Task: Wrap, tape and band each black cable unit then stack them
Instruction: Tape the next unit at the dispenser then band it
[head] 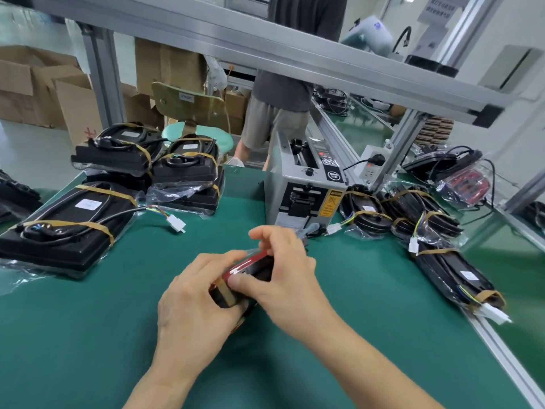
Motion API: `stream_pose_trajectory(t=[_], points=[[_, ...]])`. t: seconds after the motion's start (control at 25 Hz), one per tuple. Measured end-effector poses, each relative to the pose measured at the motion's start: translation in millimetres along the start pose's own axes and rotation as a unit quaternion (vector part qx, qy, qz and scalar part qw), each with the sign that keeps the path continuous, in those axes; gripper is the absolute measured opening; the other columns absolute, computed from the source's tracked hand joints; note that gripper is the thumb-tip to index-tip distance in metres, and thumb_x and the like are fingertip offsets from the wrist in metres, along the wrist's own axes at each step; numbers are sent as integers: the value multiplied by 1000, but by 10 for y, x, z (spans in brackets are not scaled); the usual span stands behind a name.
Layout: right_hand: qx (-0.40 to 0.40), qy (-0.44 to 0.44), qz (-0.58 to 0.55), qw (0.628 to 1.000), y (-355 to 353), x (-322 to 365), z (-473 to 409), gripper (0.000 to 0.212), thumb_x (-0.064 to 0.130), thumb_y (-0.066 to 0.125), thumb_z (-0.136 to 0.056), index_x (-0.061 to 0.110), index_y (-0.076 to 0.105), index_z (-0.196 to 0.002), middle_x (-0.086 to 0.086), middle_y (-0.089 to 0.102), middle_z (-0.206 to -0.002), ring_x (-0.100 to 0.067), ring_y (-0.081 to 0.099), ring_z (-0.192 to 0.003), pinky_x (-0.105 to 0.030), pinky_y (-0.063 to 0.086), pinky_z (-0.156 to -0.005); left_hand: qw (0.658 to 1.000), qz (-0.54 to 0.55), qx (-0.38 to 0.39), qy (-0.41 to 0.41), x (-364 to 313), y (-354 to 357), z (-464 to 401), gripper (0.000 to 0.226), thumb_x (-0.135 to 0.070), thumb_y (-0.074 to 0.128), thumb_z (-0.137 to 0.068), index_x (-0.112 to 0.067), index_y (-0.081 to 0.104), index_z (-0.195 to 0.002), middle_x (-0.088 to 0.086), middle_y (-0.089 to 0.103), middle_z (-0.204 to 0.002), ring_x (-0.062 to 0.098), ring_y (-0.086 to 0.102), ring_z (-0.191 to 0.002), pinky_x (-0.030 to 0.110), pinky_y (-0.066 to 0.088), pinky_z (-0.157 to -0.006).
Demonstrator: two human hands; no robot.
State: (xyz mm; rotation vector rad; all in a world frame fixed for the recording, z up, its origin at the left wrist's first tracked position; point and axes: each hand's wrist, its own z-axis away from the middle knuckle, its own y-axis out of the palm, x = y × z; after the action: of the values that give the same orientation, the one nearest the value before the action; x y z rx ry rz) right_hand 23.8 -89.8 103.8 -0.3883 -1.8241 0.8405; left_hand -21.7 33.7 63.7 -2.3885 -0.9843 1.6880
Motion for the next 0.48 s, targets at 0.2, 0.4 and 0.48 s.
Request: stream_pose_trajectory(t=[0.2, 0.4, 0.48], points=[[-5, 21, -52, 998, -496, -372, -191, 57, 28, 78, -76, 42, 46, -122, 21, 45, -129, 8, 38, -122, -24, 22, -106, 998, 47, 41, -4, 266, -365, -53, 82, 11, 87, -47, -49, 65, -99, -22, 68, -97, -8, 61, -89, -1, 38, -83], [205, 58, -138, 967, -409, -652, -201, 77, 16, 82, -75, 34, 41, -137, 18, 50, -135, 15, 43, -121, -3, 29, -97, 985, 39, 167, -3, 219, -650, -133, 66, -20, 84, -51, -56, 63, -103, -24, 64, -115, 1, 57, -109, 21, 39, -101], [194, 53, -170, 965, -350, -685, -246, 69, 11, 80, -76, 33, 45, -132, 14, 58, -128, 12, 51, -114, -1, 33, -93, 985, -80, 147, 51, 98, -697, -184, 56, -50, 67, -50, -55, 63, -106, -23, 57, -125, 8, 50, -121, 44, 36, -106]])
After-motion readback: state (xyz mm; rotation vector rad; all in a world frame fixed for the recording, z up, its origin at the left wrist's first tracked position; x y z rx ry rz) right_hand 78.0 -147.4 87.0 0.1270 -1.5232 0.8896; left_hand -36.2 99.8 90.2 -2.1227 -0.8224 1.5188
